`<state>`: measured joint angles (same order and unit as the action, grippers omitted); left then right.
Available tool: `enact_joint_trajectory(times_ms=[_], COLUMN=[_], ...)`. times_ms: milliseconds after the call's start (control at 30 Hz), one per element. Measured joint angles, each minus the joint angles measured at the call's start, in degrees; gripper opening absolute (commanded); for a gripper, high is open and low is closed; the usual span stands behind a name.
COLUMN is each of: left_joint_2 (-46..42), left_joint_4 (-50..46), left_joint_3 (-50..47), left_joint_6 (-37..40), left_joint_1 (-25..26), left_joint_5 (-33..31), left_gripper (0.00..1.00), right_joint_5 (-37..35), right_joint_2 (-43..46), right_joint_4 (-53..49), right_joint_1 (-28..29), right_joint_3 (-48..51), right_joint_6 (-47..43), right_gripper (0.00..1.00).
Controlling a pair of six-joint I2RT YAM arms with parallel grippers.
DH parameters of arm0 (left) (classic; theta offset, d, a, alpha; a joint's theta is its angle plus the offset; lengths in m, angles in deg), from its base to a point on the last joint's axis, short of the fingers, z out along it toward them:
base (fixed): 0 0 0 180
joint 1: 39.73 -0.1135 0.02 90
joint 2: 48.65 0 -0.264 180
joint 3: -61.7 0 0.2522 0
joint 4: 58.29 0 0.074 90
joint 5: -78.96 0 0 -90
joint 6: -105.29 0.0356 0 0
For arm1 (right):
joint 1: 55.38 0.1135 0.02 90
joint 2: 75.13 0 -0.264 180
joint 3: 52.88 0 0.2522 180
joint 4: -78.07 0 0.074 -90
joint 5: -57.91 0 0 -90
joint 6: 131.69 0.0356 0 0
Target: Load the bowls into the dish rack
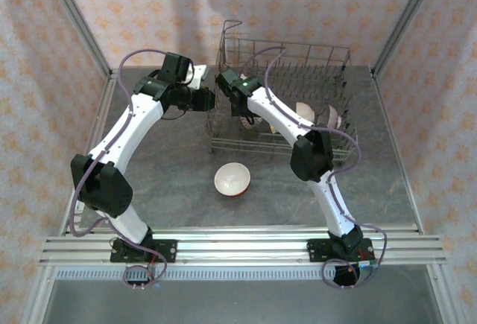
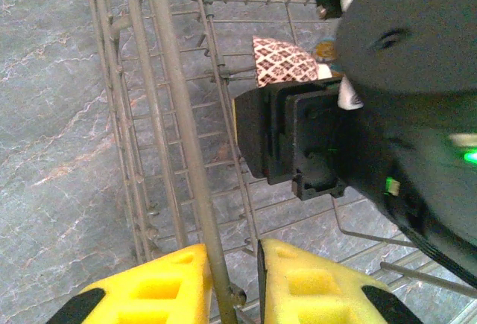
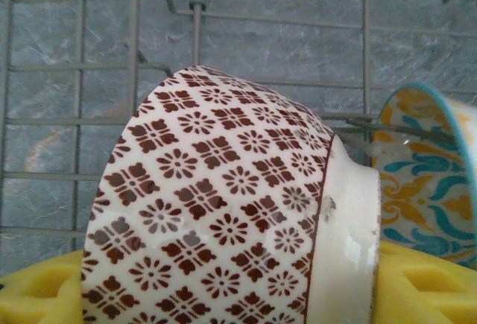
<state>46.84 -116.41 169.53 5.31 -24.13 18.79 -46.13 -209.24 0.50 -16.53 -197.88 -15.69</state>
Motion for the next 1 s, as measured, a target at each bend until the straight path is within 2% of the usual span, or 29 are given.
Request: enact_joint_trajectory(times_ms=[233, 367, 633, 1000], left_joint_2=[0.00, 0.00, -0.26, -3.08], left_joint_4=[0.02, 0.04, 0.09, -0.22], left_joint_3=[-0.17, -0.81, -1.20, -2.47], left_joint_6=[0.00, 0.00, -0.02, 0.02], left_joint_1=[0.00, 0.00, 0.00, 0.00], left_joint_5=[0.00, 0.02, -0.07, -0.79], left_gripper=[0.22, 0.22, 0.23, 0.23], right_joint_5=[0.28, 0.35, 0.28, -2.36], right_joint_2=[2.62, 3.72, 3.74, 5.33], right_joint_4=[5.40, 7.13, 7.28, 7.30], right_joint_1=[-0.44, -0.44, -0.44, -0.39], right_joint_3=[6.27, 8.26, 8.22, 2.62], right_joint_6=[0.85, 1.05, 0.61, -5.22], right_gripper=[0.52, 0.59, 0.76, 0.82])
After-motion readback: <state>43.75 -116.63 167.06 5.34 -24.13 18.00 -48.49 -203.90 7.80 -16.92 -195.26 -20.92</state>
